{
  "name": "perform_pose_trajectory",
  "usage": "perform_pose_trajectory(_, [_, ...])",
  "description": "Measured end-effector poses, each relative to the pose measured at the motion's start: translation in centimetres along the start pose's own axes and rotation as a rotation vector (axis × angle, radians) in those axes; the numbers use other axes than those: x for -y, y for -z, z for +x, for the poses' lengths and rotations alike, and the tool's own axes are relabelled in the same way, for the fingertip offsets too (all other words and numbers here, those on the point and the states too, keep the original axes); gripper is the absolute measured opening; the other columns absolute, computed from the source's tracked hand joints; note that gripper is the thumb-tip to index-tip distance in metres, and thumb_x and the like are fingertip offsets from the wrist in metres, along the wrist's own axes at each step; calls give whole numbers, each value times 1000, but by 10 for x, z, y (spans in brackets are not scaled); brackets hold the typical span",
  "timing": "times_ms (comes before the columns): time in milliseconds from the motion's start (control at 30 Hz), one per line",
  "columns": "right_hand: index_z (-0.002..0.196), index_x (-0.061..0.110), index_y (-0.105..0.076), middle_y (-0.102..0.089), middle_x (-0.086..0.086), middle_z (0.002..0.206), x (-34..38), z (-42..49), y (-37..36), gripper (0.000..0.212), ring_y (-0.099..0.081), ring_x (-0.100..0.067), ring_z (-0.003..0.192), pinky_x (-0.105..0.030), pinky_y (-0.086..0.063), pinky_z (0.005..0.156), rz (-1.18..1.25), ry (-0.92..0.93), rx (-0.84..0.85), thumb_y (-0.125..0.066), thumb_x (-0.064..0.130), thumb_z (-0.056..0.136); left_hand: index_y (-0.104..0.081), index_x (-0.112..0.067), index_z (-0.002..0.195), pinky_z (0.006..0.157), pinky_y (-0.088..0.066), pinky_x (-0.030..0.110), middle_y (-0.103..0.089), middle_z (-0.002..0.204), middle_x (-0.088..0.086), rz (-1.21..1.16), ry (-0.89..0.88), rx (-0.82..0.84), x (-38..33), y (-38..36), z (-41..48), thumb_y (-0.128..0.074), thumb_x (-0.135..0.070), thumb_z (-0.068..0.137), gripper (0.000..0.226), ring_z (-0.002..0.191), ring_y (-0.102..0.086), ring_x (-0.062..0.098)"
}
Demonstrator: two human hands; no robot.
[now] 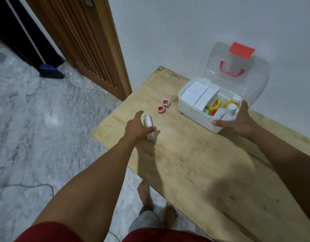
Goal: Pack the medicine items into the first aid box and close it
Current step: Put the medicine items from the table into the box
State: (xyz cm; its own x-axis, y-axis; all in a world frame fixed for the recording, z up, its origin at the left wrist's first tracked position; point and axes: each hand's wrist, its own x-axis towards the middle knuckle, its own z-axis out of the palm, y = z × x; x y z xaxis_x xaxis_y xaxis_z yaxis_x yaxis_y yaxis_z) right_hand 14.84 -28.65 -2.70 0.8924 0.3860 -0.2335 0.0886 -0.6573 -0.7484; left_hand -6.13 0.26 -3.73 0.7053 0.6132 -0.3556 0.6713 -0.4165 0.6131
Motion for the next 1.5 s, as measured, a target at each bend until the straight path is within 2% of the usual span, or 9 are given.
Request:
perform_pose_trajectory(267, [149, 22, -12, -36, -2, 145, -4, 0, -1, 147, -41, -22, 133, -49, -41, 111, 20, 8, 2, -86, 67, 30, -34, -22, 149, 98, -43, 37, -51, 141, 16, 106, 16, 69, -9, -15, 16, -81, -32, 76, 88, 129, -47, 35])
perform_pose_trajectory(500, [150, 31, -7, -30, -2, 152, -11, 4, -2, 158, -37, -23, 140, -51, -40, 112, 51, -33, 18, -85, 80, 22, -42, -25, 142, 78, -44, 30, -54, 132, 15, 63, 65, 103, -17, -14, 17, -76, -15, 76, 75, 117, -55, 34])
perform_pose_trajectory(767, [150, 35, -6, -28, -2, 156, -14, 3, -5, 161, -37, -25, 141, -52, -39, 112, 63, -71, 12, -85, 79, 18, -49, -36, 132, 70, -63, 44, -64, 107, 20, -301, -154, 316, -59, 15, 0, -78, -5, 78, 68, 98, -66, 33])
perform_pose_trajectory(867, [150, 36, -5, -26, -2, 156, -13, 0, -6, 159, -35, -26, 142, -53, -38, 113, 74, -58, 12, -86, 79, 20, -47, -35, 134, 68, -62, 40, -60, 111, 23, -318, -235, 369, -88, 33, 4, -75, -2, 82, 68, 100, -65, 37])
perform_pose_trajectory(1000, [151, 41, -2, -25, 1, 158, -21, 4, -5, 158, -33, -23, 145, -52, -38, 114, 79, -65, 25, -90, 74, 25, -45, -34, 136, 71, -61, 51, -62, 102, 20, -247, -314, 399, -129, 44, 20, -75, -4, 82, 69, 77, -69, 33])
perform_pose_trajectory(1133, [152, 46, 3, -24, 9, 159, -30, 5, -6, 157, -33, -18, 145, -50, -41, 113, 115, -52, 26, -96, 65, 31, -45, -29, 138, 52, -57, 27, -60, 89, 8, -172, -398, 469, -167, 40, 40, -75, -3, 82, 69, 69, -64, 21])
perform_pose_trajectory(1367, [150, 47, -9, -35, 13, 151, 1, -10, 0, 141, -41, -12, 140, -46, -41, 114, 179, -42, 1, -100, 47, 42, -44, -30, 139, 69, -63, 40, -60, 83, 4, -43, -481, 669, -192, 12, 82, -76, -4, 80, 72, 76, -64, 22])
perform_pose_trajectory(1433, [148, 46, -13, -39, 19, 148, 5, -13, 1, 134, -43, -10, 138, -39, -44, 113, 185, -54, 22, -101, 36, 47, -45, -30, 138, 67, -63, 37, -62, 84, 6, -22, -485, 703, -194, 5, 87, -77, -6, 79, 71, 75, -64, 22])
perform_pose_trajectory(1500, [143, 42, -14, -39, 32, 136, 10, -16, 2, 122, -44, -3, 131, -9, -44, 101, 172, -76, 38, -98, 18, 58, -46, -30, 136, 63, -61, 34, -65, 87, 13, -14, -477, 719, -197, -2, 92, -78, -7, 79, 70, 70, -62, 22])
